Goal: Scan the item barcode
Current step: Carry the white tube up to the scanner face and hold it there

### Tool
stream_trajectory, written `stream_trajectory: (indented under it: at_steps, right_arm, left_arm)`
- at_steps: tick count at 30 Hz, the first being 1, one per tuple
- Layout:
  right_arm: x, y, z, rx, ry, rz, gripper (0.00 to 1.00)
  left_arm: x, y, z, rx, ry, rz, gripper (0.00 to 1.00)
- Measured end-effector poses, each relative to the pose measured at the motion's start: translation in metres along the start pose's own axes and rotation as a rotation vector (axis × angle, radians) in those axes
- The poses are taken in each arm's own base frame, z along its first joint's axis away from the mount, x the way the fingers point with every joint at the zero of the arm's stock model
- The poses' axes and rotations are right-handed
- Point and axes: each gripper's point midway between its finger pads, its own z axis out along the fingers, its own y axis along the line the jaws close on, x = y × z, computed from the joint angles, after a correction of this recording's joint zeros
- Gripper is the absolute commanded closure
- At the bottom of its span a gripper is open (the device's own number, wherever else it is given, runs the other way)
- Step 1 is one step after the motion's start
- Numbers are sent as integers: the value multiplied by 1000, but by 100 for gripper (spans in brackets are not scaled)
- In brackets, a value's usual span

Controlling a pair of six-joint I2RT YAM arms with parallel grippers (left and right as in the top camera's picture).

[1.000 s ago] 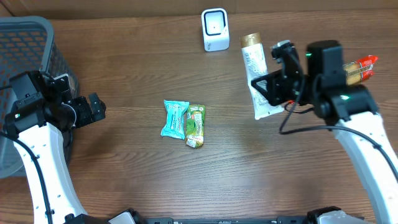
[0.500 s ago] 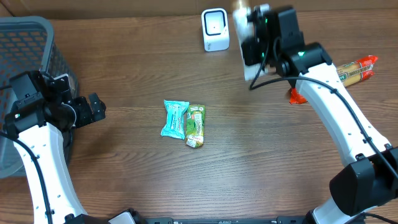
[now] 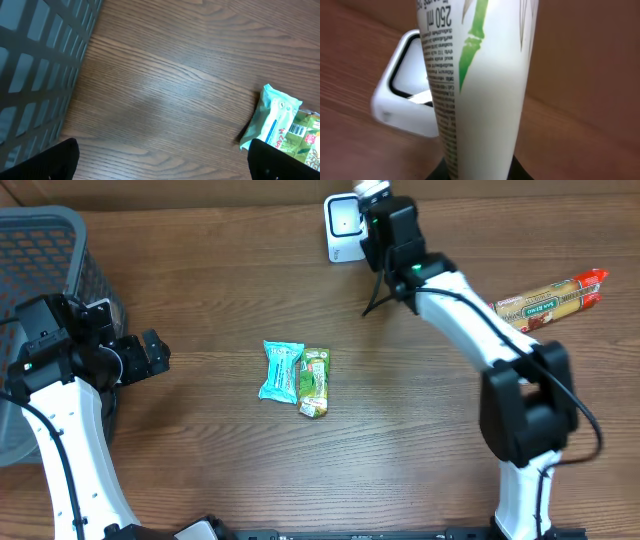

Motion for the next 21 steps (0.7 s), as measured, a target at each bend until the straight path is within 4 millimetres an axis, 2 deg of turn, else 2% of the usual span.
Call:
stream_trajectory:
  at_steps: [3,7,10,16,21]
  right_arm:
    - [-9,1,17,117,-64,-140,96]
    - [-19,3,24,236,-110,-304,96]
    - [-13,9,33,284,-94,-431,96]
    - [23,16,55,335,9,-584,96]
    - [22,10,54,372,19,-597,96]
  left_arm:
    - [0,0,0,0,0,0,0]
    - [0,0,0,0,0,0,0]
    - [0,0,0,0,0,0,0]
    - [0,0,0,0,0,0,0]
    - [0,0,0,0,0,0,0]
